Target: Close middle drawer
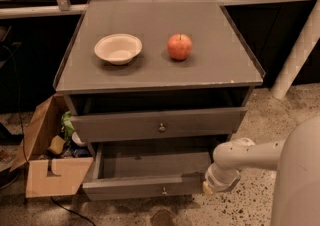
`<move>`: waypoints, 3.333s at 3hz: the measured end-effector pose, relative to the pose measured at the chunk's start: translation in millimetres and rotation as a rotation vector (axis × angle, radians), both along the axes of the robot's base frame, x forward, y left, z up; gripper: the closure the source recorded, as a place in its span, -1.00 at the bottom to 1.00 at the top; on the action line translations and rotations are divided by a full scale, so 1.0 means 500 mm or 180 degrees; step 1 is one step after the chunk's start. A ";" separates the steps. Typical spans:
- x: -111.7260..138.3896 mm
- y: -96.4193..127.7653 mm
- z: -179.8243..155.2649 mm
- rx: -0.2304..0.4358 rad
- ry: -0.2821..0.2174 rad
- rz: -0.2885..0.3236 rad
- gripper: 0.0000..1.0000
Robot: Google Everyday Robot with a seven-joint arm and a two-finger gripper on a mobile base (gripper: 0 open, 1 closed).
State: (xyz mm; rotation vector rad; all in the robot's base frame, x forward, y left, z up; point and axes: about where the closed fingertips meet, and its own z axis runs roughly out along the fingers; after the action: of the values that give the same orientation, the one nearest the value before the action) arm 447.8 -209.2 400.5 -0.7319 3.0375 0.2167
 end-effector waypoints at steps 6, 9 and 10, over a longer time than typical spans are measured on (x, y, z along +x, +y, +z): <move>0.167 -0.005 0.009 -0.0014 -0.0269 -0.0367 1.00; 0.262 -0.012 0.026 -0.0023 -0.0477 -0.0594 1.00; 0.276 -0.007 0.023 -0.0022 -0.0492 -0.0652 1.00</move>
Offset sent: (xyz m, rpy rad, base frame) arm 0.0569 0.0152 0.0066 -0.0164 -0.0623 0.0159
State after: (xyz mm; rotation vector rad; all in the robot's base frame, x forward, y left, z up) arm 585.9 -212.8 412.2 -0.4115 2.9377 0.1396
